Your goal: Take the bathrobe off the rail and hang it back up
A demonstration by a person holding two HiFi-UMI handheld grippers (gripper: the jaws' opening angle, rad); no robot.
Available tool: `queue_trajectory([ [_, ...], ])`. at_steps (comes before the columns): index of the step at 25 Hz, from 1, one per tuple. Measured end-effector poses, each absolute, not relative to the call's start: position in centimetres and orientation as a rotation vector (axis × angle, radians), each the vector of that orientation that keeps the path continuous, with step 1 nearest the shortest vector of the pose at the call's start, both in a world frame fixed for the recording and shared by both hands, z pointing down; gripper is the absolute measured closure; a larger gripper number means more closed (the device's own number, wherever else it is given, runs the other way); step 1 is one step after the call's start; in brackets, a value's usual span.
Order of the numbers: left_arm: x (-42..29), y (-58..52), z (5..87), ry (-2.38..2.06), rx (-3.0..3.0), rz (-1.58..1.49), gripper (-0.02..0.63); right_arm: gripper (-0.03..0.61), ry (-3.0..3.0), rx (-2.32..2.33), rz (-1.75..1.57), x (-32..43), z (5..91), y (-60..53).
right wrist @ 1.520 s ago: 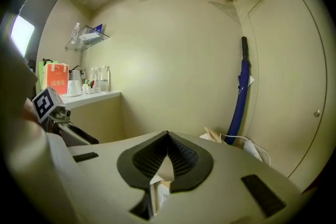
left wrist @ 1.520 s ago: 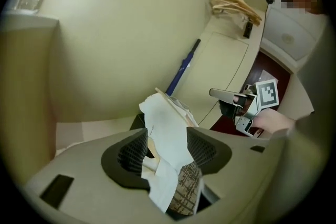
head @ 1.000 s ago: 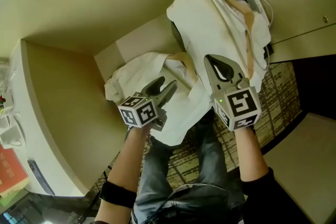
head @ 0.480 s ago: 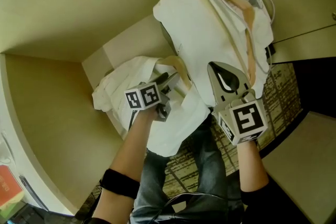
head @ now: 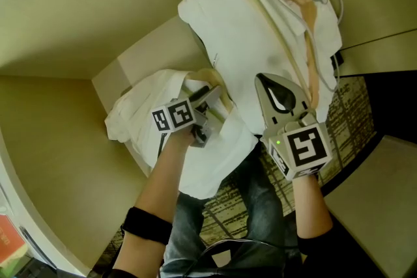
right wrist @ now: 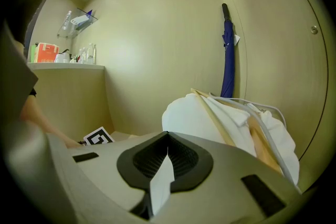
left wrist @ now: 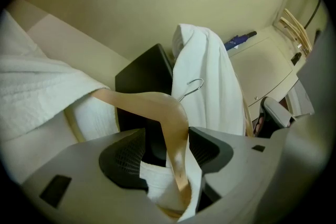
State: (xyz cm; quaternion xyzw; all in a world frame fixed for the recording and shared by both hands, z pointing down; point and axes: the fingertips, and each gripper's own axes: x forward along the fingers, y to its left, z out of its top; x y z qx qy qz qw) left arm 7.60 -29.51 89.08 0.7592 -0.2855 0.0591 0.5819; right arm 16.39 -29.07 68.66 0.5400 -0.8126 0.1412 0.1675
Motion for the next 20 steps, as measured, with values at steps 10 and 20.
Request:
queue_trajectory([
  [10,9.7,-30.1,89.0,-0.615,1.797,0.091,0.351,0.554,-2.313,1.525,0.412,16.4,70.0,-28.5],
  [20,9.1,-30.1,88.0,-0.631,1.793,0.01,0.434,0.555,-2.298,1.544,0.422,17.0,70.2,-27.2],
])
